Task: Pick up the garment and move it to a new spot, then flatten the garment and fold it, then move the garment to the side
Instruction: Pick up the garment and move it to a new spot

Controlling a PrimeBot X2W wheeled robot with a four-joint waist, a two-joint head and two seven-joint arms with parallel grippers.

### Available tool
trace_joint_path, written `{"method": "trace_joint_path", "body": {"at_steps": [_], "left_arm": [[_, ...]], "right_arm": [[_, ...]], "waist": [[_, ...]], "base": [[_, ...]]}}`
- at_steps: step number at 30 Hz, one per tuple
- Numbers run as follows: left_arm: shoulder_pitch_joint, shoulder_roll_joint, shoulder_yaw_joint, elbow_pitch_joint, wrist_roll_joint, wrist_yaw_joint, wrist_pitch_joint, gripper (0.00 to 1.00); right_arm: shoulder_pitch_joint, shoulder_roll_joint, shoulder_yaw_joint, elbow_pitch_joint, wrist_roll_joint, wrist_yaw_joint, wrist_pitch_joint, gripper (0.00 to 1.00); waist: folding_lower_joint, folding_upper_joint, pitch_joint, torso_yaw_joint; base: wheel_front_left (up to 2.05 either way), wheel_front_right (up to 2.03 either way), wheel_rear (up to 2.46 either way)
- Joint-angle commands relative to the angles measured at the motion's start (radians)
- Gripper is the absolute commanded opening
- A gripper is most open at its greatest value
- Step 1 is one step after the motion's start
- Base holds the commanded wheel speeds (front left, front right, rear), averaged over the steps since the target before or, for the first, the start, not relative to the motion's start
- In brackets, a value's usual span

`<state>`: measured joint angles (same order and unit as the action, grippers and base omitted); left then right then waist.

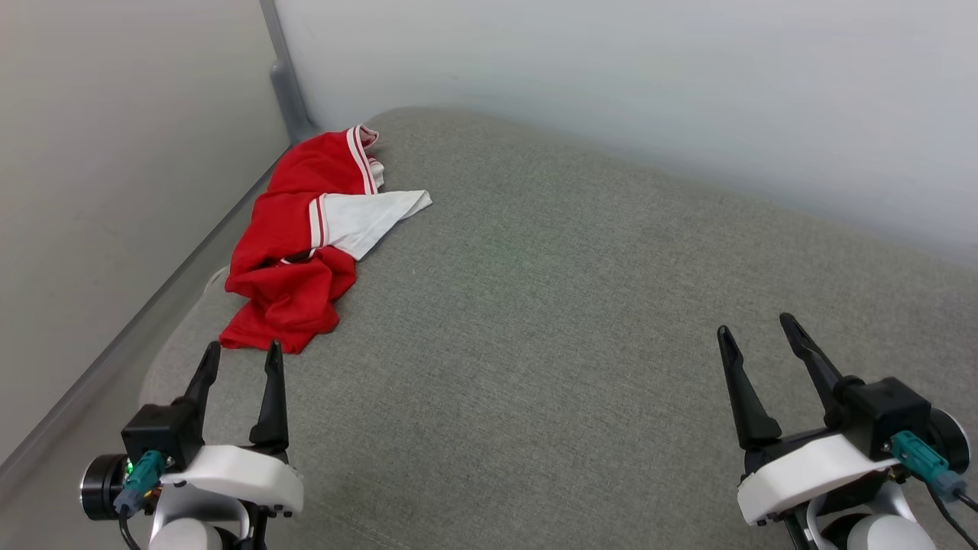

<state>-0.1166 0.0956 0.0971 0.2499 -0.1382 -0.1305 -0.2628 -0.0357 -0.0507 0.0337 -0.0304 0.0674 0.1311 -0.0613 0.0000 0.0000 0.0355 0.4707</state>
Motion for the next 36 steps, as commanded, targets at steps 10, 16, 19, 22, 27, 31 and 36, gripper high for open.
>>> {"method": "trace_joint_path", "body": {"at_steps": [10,16,19,22,27,31,36], "left_arm": [[-0.198,0.074,-0.009,0.148,-0.082,0.001,0.12,1.0],[-0.354,0.158,-0.047,0.24,-0.183,0.0,0.293,1.0],[-0.441,0.206,-0.093,0.289,-0.245,0.0,0.383,1.0],[-0.511,0.264,-0.137,0.345,-0.307,0.0,0.478,1.0],[-0.61,0.369,-0.197,0.432,-0.392,0.0,0.616,1.0],[-0.662,0.44,-0.23,0.493,-0.441,0.0,0.688,1.0],[-0.711,0.493,-0.256,0.563,-0.507,0.0,0.756,1.0]], "right_arm": [[-0.055,0.001,0.0,-0.047,-0.041,-0.001,0.039,1.0],[-0.1,0.001,-0.002,-0.083,-0.073,-0.001,0.069,1.0],[-0.13,0.001,-0.015,-0.098,-0.087,-0.001,0.077,1.0],[-0.158,0.001,-0.008,-0.108,-0.094,-0.001,0.084,1.0],[-0.204,0.0,0.006,-0.109,-0.101,-0.001,0.081,1.0],[-0.232,0.001,0.011,-0.108,-0.111,-0.001,0.078,1.0],[-0.259,0.001,0.02,-0.106,-0.108,-0.001,0.076,1.0]], "waist": [[0.0,0.0,0.116,-0.05],[0.0,0.0,0.226,-0.089],[0.0,0.0,0.283,-0.1],[0.0,0.0,0.338,-0.12],[0.0,0.0,0.408,-0.158],[0.0,0.0,0.455,-0.181],[0.0,0.0,0.501,-0.205]], "base": [[0.0,0.0,0.0],[0.0,0.0,0.0],[0.0,0.0,0.0],[0.0,0.0,0.0],[0.0,0.0,0.0],[0.0,0.0,0.0],[0.0,0.0,0.0]]}}
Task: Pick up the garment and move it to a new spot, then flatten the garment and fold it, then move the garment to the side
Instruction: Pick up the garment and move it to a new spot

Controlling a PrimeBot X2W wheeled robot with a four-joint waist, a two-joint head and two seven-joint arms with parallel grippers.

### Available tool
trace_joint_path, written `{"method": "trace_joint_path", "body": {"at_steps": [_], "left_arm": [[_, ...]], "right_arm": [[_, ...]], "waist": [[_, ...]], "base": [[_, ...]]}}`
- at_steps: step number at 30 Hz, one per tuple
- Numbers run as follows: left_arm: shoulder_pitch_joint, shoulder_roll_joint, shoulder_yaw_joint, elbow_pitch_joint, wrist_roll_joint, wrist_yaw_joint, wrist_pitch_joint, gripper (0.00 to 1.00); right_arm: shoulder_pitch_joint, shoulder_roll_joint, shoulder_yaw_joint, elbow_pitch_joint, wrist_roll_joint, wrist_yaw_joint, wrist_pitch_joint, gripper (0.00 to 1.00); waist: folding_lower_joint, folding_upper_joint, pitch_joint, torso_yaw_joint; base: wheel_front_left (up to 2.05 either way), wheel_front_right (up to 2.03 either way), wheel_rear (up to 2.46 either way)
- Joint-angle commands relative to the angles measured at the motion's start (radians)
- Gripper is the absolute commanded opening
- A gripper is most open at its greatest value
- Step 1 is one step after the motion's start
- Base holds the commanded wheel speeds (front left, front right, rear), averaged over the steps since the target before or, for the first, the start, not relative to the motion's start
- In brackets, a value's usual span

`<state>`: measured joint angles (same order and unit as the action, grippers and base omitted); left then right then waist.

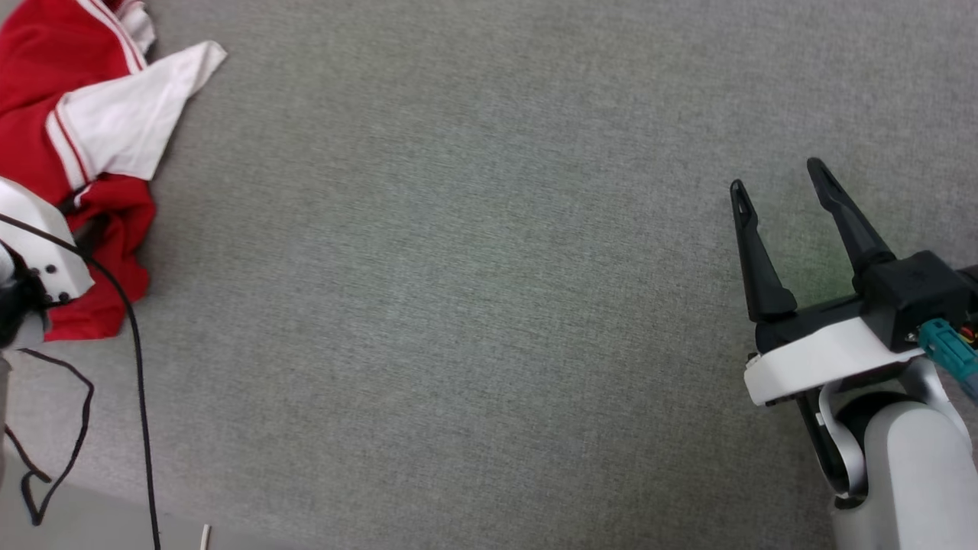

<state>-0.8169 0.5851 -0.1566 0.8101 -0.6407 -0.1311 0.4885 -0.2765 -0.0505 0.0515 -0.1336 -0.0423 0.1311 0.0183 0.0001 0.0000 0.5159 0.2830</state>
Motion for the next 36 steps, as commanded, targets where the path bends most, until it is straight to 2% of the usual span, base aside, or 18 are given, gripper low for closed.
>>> {"method": "trace_joint_path", "body": {"at_steps": [1,6,7,8,9,10,11,17,23,30,36], "left_arm": [[-0.015,0.007,-0.01,0.018,-0.016,0.001,0.021,1.0],[-0.025,-0.006,-0.042,0.084,-0.081,0.001,0.1,1.0],[-0.021,-0.016,-0.047,0.098,-0.097,0.001,0.117,0.96],[-0.019,-0.02,-0.053,0.106,-0.106,0.0,0.125,0.45],[-0.019,-0.02,-0.053,0.106,-0.106,0.0,0.125,0.45],[-0.02,-0.022,-0.059,0.107,-0.109,0.001,0.114,0.07],[-0.021,-0.022,-0.063,0.111,-0.115,0.0,0.105,0.0],[-0.054,0.015,-0.071,0.132,-0.074,0.003,-0.082,0.0],[-0.087,0.015,-0.081,0.148,-0.015,0.013,-0.32,0.0],[-0.117,-0.027,-0.096,0.135,0.034,0.032,-0.552,0.0],[-0.101,-0.071,-0.121,0.103,0.062,0.044,-0.668,0.0]], "right_arm": [[-0.023,0.0,0.004,-0.004,0.002,-0.001,-0.004,1.0],[-0.039,0.0,0.007,-0.005,-0.002,-0.001,-0.001,1.0],[-0.037,0.0,0.007,-0.004,-0.001,-0.001,-0.001,1.0],[-0.036,0.0,0.007,-0.004,-0.002,-0.001,0.0,1.0],[-0.036,0.0,0.007,-0.004,-0.002,-0.001,0.0,1.0],[-0.036,0.0,0.005,-0.004,-0.002,-0.001,0.0,1.0],[-0.035,0.0,0.003,-0.003,-0.001,-0.001,0.0,1.0],[-0.02,0.0,-0.007,0.011,0.012,-0.001,-0.007,1.0],[0.0,0.0,-0.009,0.036,0.04,-0.001,-0.024,1.0],[0.048,0.0,-0.035,0.066,0.089,-0.001,-0.045,1.0],[0.104,0.001,-0.06,0.089,0.12,-0.001,-0.059,1.0]], "waist": [[-0.0001,0.0,0.029,-0.022],[-0.0001,0.0,0.054,-0.036],[-0.0001,0.0,0.055,-0.038],[-0.0001,0.0,0.056,-0.039],[-0.0001,0.0,0.056,-0.039],[-0.0001,0.0,0.056,-0.04],[-0.0001,0.0,0.053,-0.04],[-0.0001,0.0,0.008,-0.031],[-0.0001,0.0,-0.078,-0.013],[-0.0001,0.0,-0.2,0.009],[-0.0001,0.0,-0.299,0.007]], "base": [[0.0,0.0,0.0],[0.0,0.0,0.0],[0.0,0.0,0.0],[0.0,0.0,0.0],[0.0,0.0,0.0],[0.0,0.0,0.0],[0.0,0.0,0.0],[0.0,0.0,0.0],[0.0,0.0,0.0],[0.0,0.0,0.0],[0.0,0.0,0.0]]}}
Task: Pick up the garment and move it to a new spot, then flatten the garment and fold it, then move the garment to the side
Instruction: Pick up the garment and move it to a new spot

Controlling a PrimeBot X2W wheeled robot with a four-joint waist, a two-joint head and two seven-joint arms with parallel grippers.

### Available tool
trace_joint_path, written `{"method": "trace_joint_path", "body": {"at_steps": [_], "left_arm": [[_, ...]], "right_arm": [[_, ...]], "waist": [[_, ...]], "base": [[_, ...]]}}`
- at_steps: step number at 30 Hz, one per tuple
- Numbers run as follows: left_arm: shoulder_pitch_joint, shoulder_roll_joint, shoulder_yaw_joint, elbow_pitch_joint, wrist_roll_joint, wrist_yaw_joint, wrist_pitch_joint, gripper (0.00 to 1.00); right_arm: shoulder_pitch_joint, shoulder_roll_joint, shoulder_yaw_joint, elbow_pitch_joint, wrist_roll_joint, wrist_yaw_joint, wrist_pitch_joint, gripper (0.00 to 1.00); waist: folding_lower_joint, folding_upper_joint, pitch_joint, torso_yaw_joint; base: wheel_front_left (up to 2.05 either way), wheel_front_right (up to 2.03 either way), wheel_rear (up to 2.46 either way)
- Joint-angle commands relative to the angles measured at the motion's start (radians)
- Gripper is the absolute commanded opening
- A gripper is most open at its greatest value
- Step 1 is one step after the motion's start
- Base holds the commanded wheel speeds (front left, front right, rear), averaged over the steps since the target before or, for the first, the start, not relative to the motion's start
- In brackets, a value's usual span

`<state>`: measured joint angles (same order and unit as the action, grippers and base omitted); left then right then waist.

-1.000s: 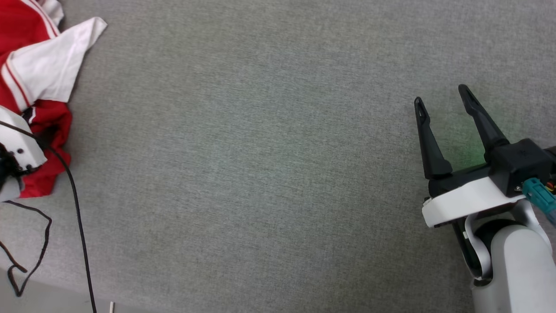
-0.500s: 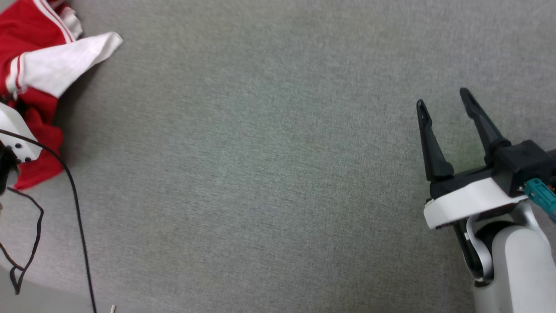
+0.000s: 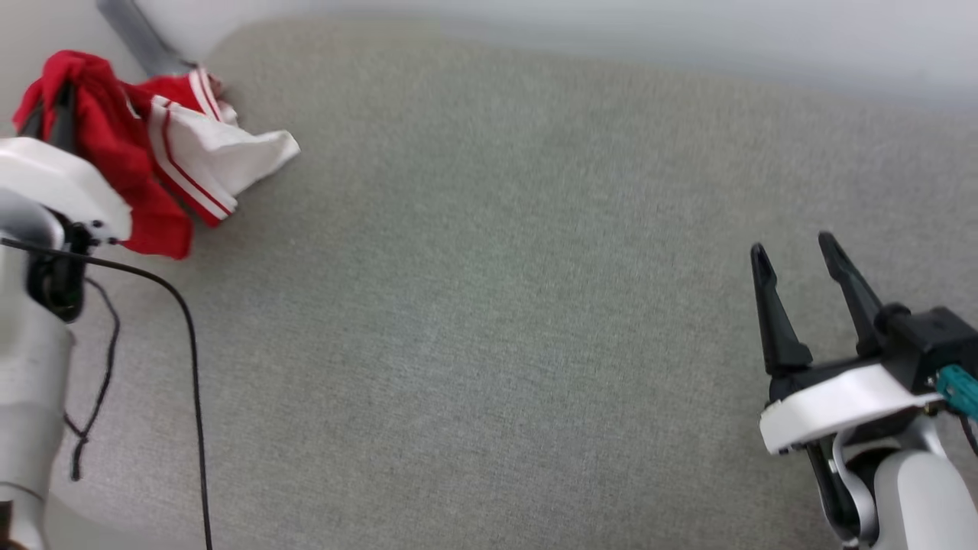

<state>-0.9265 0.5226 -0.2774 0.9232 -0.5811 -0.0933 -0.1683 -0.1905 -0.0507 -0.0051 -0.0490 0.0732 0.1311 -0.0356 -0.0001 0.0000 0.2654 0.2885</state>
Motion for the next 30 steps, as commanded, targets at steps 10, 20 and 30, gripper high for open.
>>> {"method": "trace_joint_path", "body": {"at_steps": [10,20,30], "left_arm": [[0.068,-0.098,-0.062,-0.162,0.038,0.023,-0.067,0.0],[0.243,-0.19,-0.134,-0.418,0.019,0.046,-0.022,0.0],[0.397,-0.301,-0.279,-0.664,0.016,0.039,0.055,0.0]], "right_arm": [[0.099,0.001,-0.037,0.015,0.04,-0.001,-0.011,1.0],[0.141,0.001,-0.035,0.009,0.057,-0.001,-0.01,1.0],[0.149,0.001,-0.057,0.007,0.077,-0.001,-0.024,1.0]], "waist": [[0.0001,0.0,-0.17,-0.049],[0.0001,0.0,-0.223,-0.202],[0.0001,0.0,-0.167,-0.374]], "base": [[0.0,0.0,0.0],[0.0,0.0,0.0],[0.0,0.0,0.0]]}}
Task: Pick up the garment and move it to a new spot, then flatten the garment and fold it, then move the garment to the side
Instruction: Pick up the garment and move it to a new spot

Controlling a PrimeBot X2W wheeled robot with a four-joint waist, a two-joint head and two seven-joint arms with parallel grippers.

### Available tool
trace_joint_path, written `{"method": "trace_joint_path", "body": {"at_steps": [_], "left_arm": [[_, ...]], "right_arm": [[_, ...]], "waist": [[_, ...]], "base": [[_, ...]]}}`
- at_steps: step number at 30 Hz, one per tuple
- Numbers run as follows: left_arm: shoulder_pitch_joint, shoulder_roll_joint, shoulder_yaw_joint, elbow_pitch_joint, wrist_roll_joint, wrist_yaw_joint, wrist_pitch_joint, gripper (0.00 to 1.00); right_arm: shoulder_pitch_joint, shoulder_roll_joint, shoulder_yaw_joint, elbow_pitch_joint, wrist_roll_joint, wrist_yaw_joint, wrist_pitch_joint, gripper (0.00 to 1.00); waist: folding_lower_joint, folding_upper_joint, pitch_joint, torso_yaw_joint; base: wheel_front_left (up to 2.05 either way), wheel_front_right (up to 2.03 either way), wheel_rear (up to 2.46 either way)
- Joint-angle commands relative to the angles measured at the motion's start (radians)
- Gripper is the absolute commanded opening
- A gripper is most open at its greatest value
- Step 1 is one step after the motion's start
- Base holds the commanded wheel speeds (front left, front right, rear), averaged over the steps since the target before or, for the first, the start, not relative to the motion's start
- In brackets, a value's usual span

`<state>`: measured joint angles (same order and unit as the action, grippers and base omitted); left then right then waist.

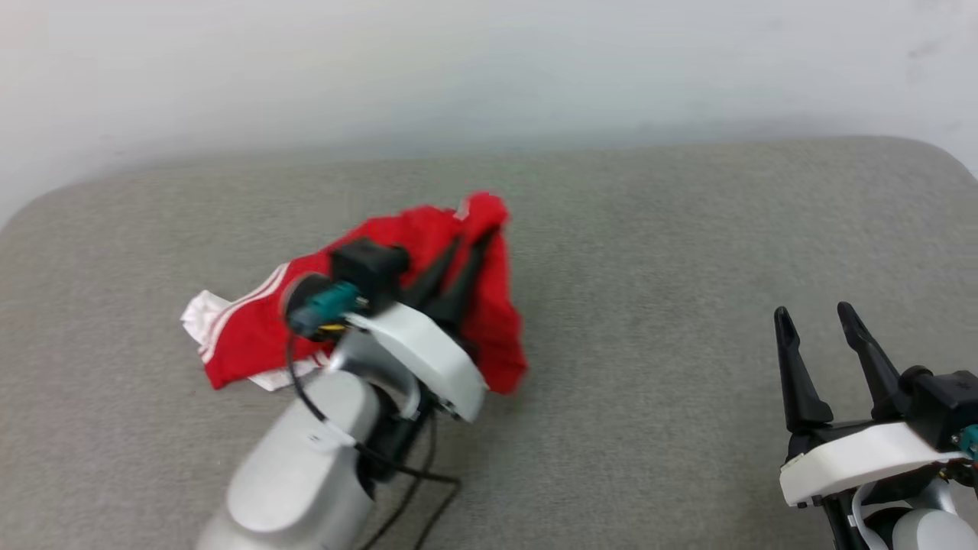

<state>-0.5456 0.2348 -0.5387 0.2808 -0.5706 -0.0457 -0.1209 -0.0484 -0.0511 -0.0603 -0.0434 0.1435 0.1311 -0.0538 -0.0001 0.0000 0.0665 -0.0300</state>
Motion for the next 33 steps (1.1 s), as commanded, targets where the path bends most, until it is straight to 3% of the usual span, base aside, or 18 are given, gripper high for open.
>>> {"method": "trace_joint_path", "body": {"at_steps": [1,9,19,20,21,22,23,24,29,33], "left_arm": [[0.023,-0.024,-0.038,-0.043,0.011,-0.011,0.016,0.0],[0.051,-0.096,-0.222,-0.158,0.049,-0.05,0.09,0.0],[0.064,-0.078,-0.378,-0.032,0.079,-0.076,0.116,0.0],[0.062,-0.077,-0.383,-0.017,0.079,-0.077,0.111,0.05],[0.059,-0.076,-0.392,-0.002,0.085,-0.078,0.106,0.53],[0.059,-0.076,-0.392,-0.002,0.085,-0.078,0.106,0.53],[0.059,-0.078,-0.397,0.009,0.082,-0.078,0.098,0.9],[0.055,-0.08,-0.403,0.015,0.082,-0.079,0.089,1.0],[0.045,-0.088,-0.392,0.012,0.069,-0.08,0.024,1.0],[0.047,-0.078,-0.355,-0.015,0.067,-0.05,-0.033,1.0]], "right_arm": [[0.005,0.001,-0.003,0.002,0.009,-0.001,-0.008,1.0],[-0.019,0.001,-0.015,-0.009,0.016,-0.001,-0.023,1.0],[-0.066,0.001,-0.024,-0.017,0.011,-0.001,-0.027,1.0],[-0.07,0.001,-0.022,-0.014,0.007,-0.001,-0.026,1.0],[-0.072,0.001,-0.022,-0.012,0.006,-0.001,-0.025,1.0],[-0.072,0.001,-0.022,-0.012,0.006,-0.001,-0.025,1.0],[-0.074,0.001,-0.019,-0.011,0.005,-0.001,-0.023,1.0],[-0.075,0.001,-0.019,-0.008,0.002,-0.001,-0.022,1.0],[-0.06,0.001,-0.021,-0.004,-0.008,-0.001,-0.011,1.0],[-0.048,0.001,-0.03,-0.004,-0.016,-0.001,0.003,1.0]], "waist": [[0.0001,0.0,0.04,-0.069],[0.0001,0.0,0.125,-0.137],[0.0001,0.0,0.228,-0.102],[0.0001,0.0,0.228,-0.095],[0.0001,0.0,0.226,-0.089],[0.0001,0.0,0.226,-0.089],[0.0001,0.0,0.224,-0.082],[0.0001,0.0,0.218,-0.074],[0.0001,0.0,0.169,-0.036],[0.0001,0.0,0.125,-0.008]], "base": [[0.0,0.0,0.0],[0.0,0.0,0.0],[0.0,0.0,0.0],[0.0,0.0,0.0],[0.0,0.0,0.0],[0.0,0.0,0.0],[0.0,0.0,0.0],[0.0,0.0,0.0],[0.0,0.0,0.0],[0.0,0.0,0.0]]}}
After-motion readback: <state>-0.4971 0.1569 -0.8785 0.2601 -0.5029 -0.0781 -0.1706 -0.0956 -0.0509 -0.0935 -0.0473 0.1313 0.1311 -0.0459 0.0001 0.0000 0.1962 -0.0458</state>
